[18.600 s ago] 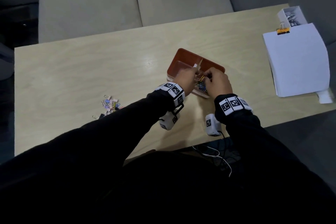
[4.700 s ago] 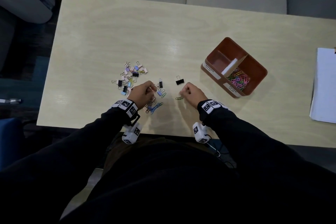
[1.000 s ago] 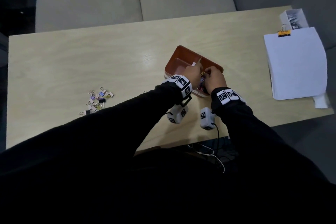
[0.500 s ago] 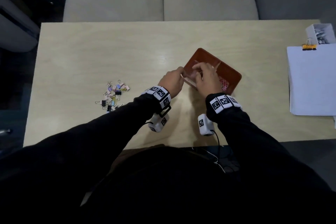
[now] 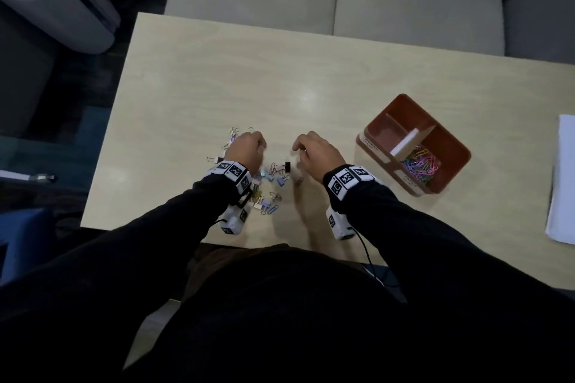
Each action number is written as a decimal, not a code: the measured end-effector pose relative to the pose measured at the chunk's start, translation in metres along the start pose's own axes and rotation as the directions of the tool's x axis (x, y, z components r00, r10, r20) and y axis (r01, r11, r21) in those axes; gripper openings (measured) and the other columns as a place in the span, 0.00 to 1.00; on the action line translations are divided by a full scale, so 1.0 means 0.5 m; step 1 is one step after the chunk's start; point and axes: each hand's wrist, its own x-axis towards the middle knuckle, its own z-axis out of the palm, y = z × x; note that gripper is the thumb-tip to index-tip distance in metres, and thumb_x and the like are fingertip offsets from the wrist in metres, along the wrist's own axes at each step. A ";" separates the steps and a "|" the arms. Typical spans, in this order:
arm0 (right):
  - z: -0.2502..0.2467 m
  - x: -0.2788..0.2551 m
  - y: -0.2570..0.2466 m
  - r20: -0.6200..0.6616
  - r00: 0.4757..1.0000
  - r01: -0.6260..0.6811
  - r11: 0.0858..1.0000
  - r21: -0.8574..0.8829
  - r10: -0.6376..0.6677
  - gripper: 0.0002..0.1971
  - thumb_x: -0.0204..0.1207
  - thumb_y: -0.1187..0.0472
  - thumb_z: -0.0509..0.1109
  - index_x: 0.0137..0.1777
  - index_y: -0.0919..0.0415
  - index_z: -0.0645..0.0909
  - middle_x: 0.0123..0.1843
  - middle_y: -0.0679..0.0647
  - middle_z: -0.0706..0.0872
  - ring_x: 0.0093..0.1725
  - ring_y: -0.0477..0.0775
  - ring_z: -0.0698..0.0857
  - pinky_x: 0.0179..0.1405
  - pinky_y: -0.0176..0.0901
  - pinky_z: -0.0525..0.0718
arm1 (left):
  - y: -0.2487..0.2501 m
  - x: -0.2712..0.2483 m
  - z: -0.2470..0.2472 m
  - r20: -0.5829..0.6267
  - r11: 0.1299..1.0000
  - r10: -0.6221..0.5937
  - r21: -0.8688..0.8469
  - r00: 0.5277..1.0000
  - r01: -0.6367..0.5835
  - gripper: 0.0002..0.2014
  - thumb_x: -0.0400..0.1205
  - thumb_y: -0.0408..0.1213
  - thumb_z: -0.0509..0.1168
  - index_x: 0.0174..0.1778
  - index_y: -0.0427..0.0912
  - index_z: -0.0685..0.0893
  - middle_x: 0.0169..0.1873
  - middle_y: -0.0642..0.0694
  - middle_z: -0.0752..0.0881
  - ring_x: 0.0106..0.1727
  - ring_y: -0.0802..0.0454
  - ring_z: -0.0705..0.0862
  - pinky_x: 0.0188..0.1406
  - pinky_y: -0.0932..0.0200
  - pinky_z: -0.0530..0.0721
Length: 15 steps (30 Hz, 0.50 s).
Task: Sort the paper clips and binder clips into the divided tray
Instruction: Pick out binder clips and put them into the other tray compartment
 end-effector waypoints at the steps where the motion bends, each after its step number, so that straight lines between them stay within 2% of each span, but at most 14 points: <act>1: 0.008 0.009 -0.008 0.021 1.000 0.011 1.000 -0.015 -0.010 0.12 0.81 0.67 0.57 0.55 0.54 0.80 0.56 0.52 0.80 0.51 0.55 0.82 0.48 0.47 0.79 | -0.023 0.005 -0.006 -0.026 1.000 -0.014 0.027 1.000 0.015 0.09 0.82 0.32 0.58 0.49 0.41 0.85 0.47 0.40 0.85 0.49 0.39 0.83 0.49 0.48 0.84; 3: 0.021 0.028 -0.024 0.053 0.998 0.044 0.998 -0.044 -0.042 0.12 0.81 0.67 0.57 0.55 0.54 0.80 0.56 0.52 0.80 0.51 0.55 0.82 0.48 0.48 0.80 | -0.064 0.015 -0.013 -0.050 0.993 -0.019 0.118 0.999 0.025 0.10 0.81 0.30 0.60 0.50 0.42 0.86 0.48 0.38 0.85 0.51 0.37 0.82 0.49 0.49 0.80; 6: 0.040 0.060 -0.057 0.081 0.993 0.092 0.994 -0.064 -0.087 0.11 0.81 0.66 0.58 0.54 0.54 0.80 0.55 0.52 0.81 0.51 0.56 0.82 0.48 0.50 0.81 | -0.105 0.024 -0.016 -0.018 0.970 0.007 0.242 1.000 -0.002 0.11 0.81 0.30 0.61 0.55 0.44 0.86 0.51 0.38 0.85 0.54 0.35 0.81 0.51 0.48 0.77; 10: 0.063 0.101 -0.102 0.100 0.990 0.109 0.990 -0.093 -0.100 0.09 0.82 0.62 0.60 0.55 0.54 0.81 0.56 0.54 0.82 0.51 0.58 0.83 0.48 0.52 0.82 | -0.114 0.032 -0.014 -0.012 0.967 0.058 0.250 0.998 -0.053 0.07 0.80 0.32 0.63 0.52 0.42 0.83 0.47 0.38 0.86 0.51 0.35 0.82 0.47 0.47 0.75; 13: 0.079 0.129 -0.129 0.125 0.989 0.098 0.983 -0.152 -0.079 0.09 0.82 0.61 0.60 0.57 0.56 0.81 0.57 0.56 0.81 0.51 0.61 0.83 0.47 0.52 0.82 | -0.113 0.037 -0.014 -0.005 0.972 0.071 0.227 0.997 -0.068 0.09 0.80 0.33 0.62 0.55 0.42 0.80 0.48 0.38 0.85 0.50 0.34 0.82 0.48 0.46 0.75; 15: 0.089 0.146 -0.141 0.131 0.990 0.085 0.976 -0.201 -0.060 0.10 0.82 0.61 0.59 0.58 0.58 0.79 0.58 0.58 0.79 0.52 0.63 0.83 0.42 0.50 0.78 | -0.115 0.040 -0.014 0.009 0.973 0.075 0.218 0.997 -0.075 0.10 0.81 0.34 0.62 0.58 0.43 0.80 0.49 0.37 0.84 0.52 0.34 0.82 0.51 0.46 0.75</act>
